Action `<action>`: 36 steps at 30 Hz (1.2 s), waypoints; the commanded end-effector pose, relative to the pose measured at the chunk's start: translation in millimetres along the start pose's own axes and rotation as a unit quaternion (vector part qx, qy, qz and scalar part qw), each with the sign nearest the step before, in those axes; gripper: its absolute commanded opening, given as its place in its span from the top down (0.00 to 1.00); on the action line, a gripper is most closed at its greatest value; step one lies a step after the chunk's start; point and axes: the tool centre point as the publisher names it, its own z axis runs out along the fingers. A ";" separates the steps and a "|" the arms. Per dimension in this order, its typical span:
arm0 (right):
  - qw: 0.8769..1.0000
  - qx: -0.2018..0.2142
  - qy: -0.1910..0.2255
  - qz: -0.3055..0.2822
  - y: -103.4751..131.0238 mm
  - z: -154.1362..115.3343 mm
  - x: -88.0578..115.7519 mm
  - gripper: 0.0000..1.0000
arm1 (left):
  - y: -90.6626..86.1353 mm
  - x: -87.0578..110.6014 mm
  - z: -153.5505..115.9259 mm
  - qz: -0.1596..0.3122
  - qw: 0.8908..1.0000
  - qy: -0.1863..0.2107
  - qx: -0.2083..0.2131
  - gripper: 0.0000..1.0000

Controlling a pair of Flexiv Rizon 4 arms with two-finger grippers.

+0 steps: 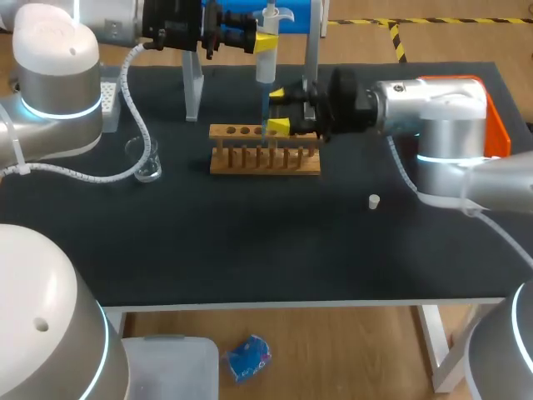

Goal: Invert the test tube, pick up the pipette, mount the tip to pipette, aspirate from beaker and dispense into the tube, eject the tip, return the pipette, and cap with the stopper.

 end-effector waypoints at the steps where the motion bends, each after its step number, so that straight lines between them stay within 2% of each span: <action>1: 1.000 0.018 0.000 -0.008 -0.8 -10.2 6.8 0.00 | -0.4 -0.7 0.0 0.000 1.000 0.001 0.000 1.00; 9: 0.997 0.070 -0.006 -0.029 -24.2 -42.4 21.8 0.00 | -0.4 -0.7 0.0 0.000 1.000 0.001 0.000 1.00; 17: 0.985 0.157 -0.009 -0.064 -62.8 -73.8 36.8 0.00 | -0.4 -0.7 0.0 0.000 1.000 0.001 0.000 1.00; 21: 0.984 0.166 -0.013 -0.065 -69.8 -77.5 38.1 0.00 | -0.4 -0.7 0.0 0.000 1.000 0.001 0.000 1.00; 36: 0.984 0.165 -0.019 -0.063 -69.9 -78.2 37.8 0.00 | -0.4 -0.7 0.0 0.000 1.000 0.001 0.000 1.00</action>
